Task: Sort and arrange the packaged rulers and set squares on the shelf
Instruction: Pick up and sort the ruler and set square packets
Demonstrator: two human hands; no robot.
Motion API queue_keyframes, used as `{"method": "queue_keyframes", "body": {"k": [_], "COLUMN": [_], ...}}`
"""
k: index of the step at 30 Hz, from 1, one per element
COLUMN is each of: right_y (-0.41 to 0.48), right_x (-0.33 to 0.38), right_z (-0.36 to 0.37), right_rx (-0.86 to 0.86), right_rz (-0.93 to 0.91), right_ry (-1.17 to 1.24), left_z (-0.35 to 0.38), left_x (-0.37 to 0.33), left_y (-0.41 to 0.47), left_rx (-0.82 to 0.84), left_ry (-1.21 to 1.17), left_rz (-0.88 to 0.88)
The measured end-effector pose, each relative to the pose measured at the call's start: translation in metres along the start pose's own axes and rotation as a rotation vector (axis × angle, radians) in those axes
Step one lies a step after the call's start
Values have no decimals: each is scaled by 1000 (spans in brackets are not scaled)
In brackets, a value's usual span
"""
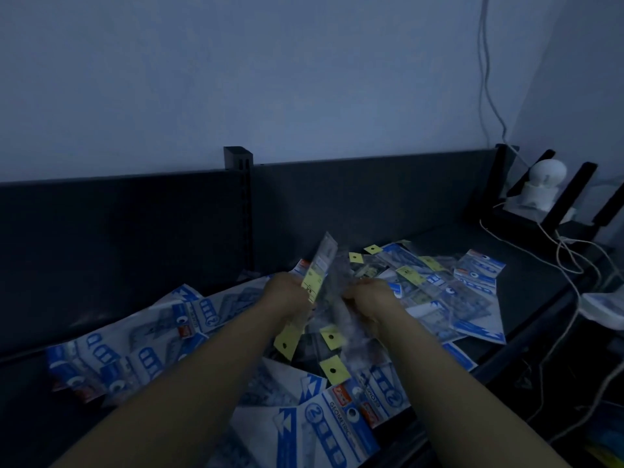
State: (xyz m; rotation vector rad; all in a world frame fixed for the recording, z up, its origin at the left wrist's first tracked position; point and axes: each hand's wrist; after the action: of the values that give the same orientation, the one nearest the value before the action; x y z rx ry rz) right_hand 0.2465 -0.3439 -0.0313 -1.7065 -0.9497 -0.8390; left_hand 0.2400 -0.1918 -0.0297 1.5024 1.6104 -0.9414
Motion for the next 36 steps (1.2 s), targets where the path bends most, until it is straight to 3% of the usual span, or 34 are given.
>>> {"method": "queue_keyframes", "body": {"k": [5,10,21,36], "right_y": [-8,-28,-93,-314], "right_x": [-2,2,4,-27], "right_z": [-5,3,86,259], "right_rx": [18,121,376,691], "right_rz": [-9,-119,-318,-418], "right_ry": [170,194,51,-71], "left_z": [-4,-18,-85,-244], "left_x": [6,6,42,129], "left_y": [-11,-35,-130,-356], "left_rx": [-116,-216,-527,-908], "left_ry": [-189,-312,-444,-565], "left_rz": [22,37,46,7]}}
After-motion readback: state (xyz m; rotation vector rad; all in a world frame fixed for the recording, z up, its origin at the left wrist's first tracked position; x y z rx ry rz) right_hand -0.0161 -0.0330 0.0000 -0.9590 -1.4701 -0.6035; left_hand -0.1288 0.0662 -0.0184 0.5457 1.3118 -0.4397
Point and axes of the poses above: each hand's wrist, its own y-axis towards the middle knuckle, its own z-axis out of the palm, x = y × z, and after that the axes turned 10 degrees about z, right-handed
